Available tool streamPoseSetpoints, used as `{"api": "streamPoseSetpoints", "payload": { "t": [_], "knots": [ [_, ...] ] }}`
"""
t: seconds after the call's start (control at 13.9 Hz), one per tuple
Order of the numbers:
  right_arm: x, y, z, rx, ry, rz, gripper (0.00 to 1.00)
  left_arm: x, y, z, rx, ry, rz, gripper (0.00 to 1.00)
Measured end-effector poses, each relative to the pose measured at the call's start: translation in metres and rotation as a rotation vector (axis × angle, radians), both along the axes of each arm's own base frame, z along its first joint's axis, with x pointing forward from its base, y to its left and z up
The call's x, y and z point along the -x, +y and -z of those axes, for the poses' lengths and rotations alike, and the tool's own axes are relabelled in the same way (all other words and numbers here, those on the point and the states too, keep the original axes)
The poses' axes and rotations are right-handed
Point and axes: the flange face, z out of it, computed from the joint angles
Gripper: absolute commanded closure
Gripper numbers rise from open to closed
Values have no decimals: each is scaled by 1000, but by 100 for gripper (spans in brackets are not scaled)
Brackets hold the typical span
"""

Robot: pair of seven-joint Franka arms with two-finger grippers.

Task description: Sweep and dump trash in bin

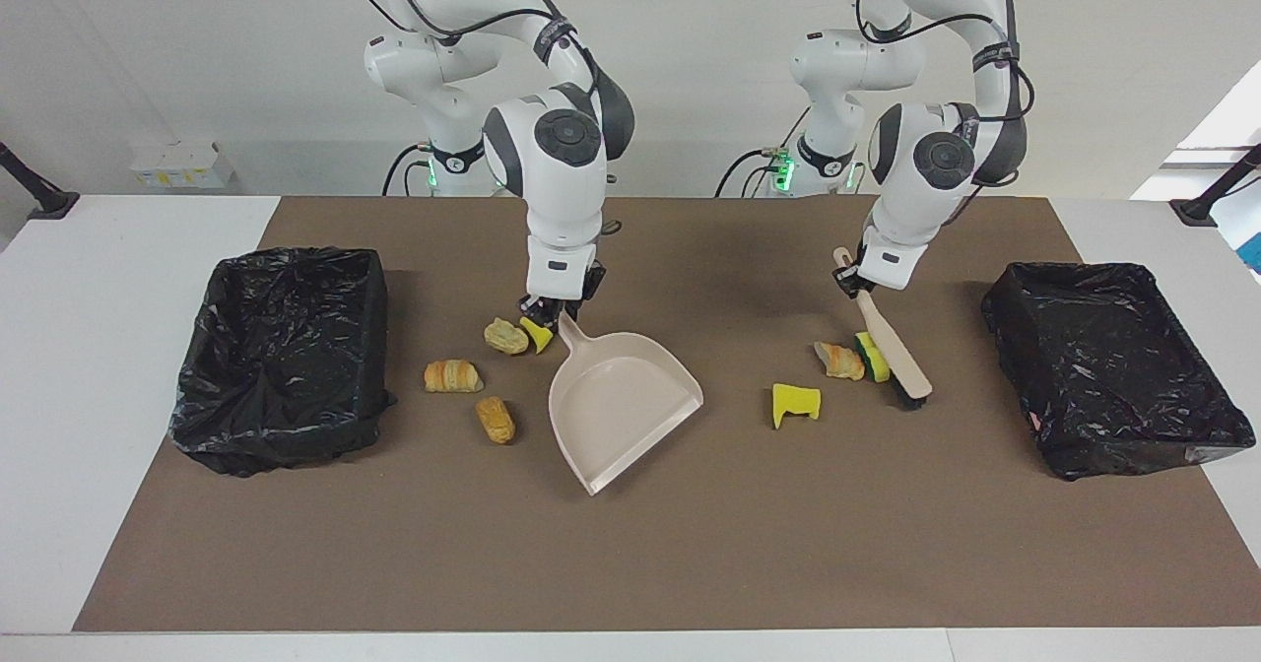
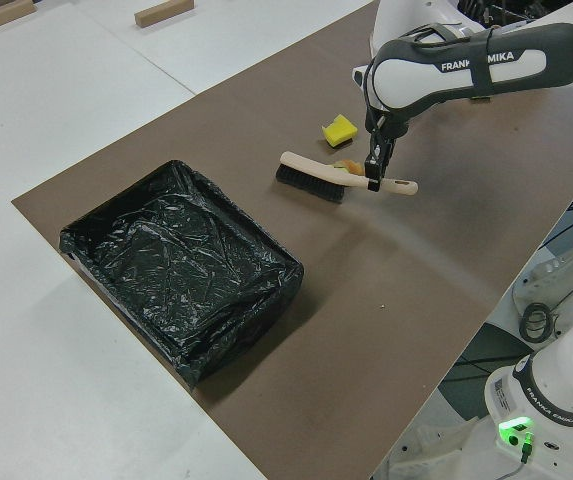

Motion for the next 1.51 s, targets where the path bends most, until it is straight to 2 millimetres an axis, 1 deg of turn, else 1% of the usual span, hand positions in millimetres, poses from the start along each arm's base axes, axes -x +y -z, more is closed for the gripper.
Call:
{"api": "streamPoseSetpoints", "payload": {
  "t": [0.14,0.29,0.43,0.58,0.65,0.79,1.01,1.08,1.37,1.51],
  "knots": [
    [-7,-10,2,-11,-3,-159,100,-1,0,1,25,7,52,100],
    [-14,-17,10,-16,-3,-289,100,-3,0,-2,35,1,79,100],
    [-18,-14,22,-19,-5,-390,100,-7,-1,-5,49,-2,137,100],
    [-20,-8,34,10,-7,-498,100,-8,-3,-3,59,4,182,100],
    [-21,-2,40,37,-17,-541,100,-8,-4,-1,60,6,193,100],
    [-19,10,52,66,-29,-587,100,-6,-8,-1,63,11,214,100],
    [-13,32,68,66,-27,-630,100,-4,-12,0,77,28,307,100],
    [-12,39,70,73,-33,-646,100,-3,-13,0,84,36,335,100],
    [-11,47,70,71,-49,-666,100,-1,-18,0,135,46,373,100],
    [-11,47,70,70,-51,-669,100,2,-32,0,139,48,402,100]
  ]
}}
